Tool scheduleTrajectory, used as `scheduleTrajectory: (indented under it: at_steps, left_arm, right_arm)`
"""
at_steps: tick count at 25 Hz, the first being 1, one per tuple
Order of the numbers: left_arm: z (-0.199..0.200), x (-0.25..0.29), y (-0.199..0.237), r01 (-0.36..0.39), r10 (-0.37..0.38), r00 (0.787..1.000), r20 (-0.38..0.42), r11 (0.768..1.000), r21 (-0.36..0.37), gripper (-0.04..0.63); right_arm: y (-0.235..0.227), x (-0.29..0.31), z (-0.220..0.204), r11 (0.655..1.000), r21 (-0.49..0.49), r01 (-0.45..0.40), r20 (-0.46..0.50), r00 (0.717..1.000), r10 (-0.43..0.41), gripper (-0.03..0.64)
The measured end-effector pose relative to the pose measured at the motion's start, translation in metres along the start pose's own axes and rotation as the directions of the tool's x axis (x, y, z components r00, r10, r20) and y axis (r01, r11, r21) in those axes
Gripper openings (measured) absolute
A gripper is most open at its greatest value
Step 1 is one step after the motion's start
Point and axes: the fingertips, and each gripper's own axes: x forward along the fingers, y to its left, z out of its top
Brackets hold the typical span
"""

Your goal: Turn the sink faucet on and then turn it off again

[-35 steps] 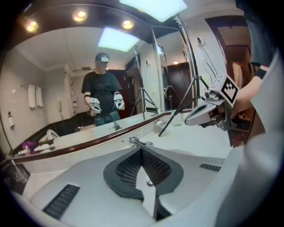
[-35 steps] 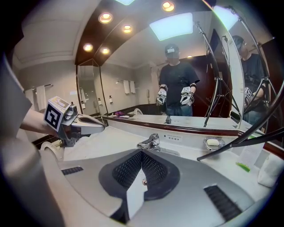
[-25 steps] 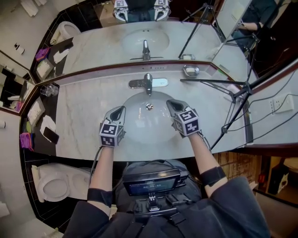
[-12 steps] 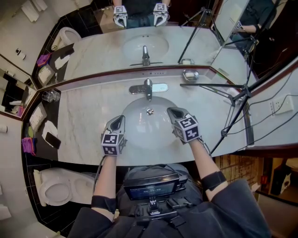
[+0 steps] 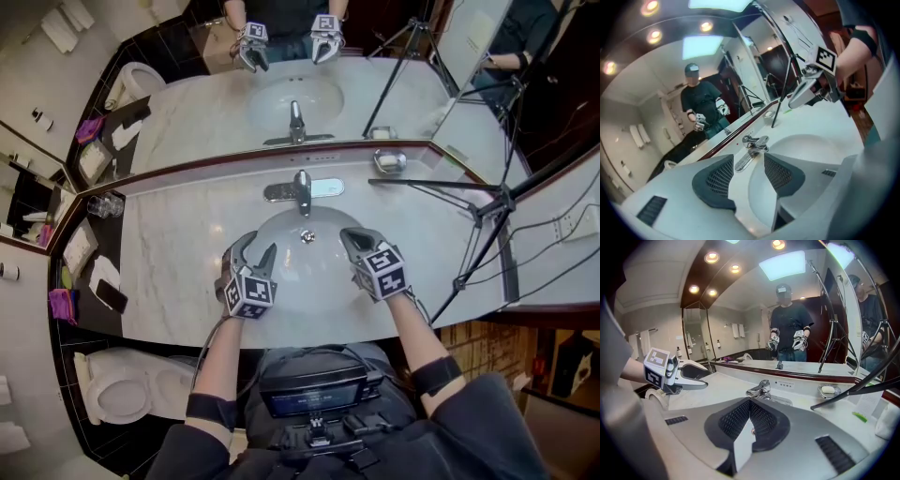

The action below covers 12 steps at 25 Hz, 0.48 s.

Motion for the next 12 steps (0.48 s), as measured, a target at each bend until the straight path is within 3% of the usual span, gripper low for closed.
scheduleTrajectory:
  at_steps: [2,6,9,12]
  left_arm:
    - [0.014,0.014,-0.003,-0.013,0.013,1.0,0.005,0.991,0.13,0.215]
    - [0.028,0.049,-0.01,-0.029,0.016,0.999,0.041,0.938,0.345,0.239]
    - [0.03,0.077,-0.01,-0.038,0.016,0.998,0.057,0.91,0.413,0.239]
    - [0.029,0.102,-0.01,-0.023,0.0,0.999,0.051,0.902,0.432,0.243]
  right_arm:
    - [-0.001,0.004,-0.003,1.0,0.011,-0.001,-0.006,1.0,0.002,0.018]
    - [-0.004,0.008,-0.006,1.0,0.028,-0.003,-0.01,1.0,0.003,0.018]
    - [-0.01,0.011,-0.012,0.999,0.035,-0.002,-0.015,1.0,0.003,0.018]
    - [-0.014,0.012,-0.019,0.999,0.052,0.003,-0.031,1.0,-0.002,0.018]
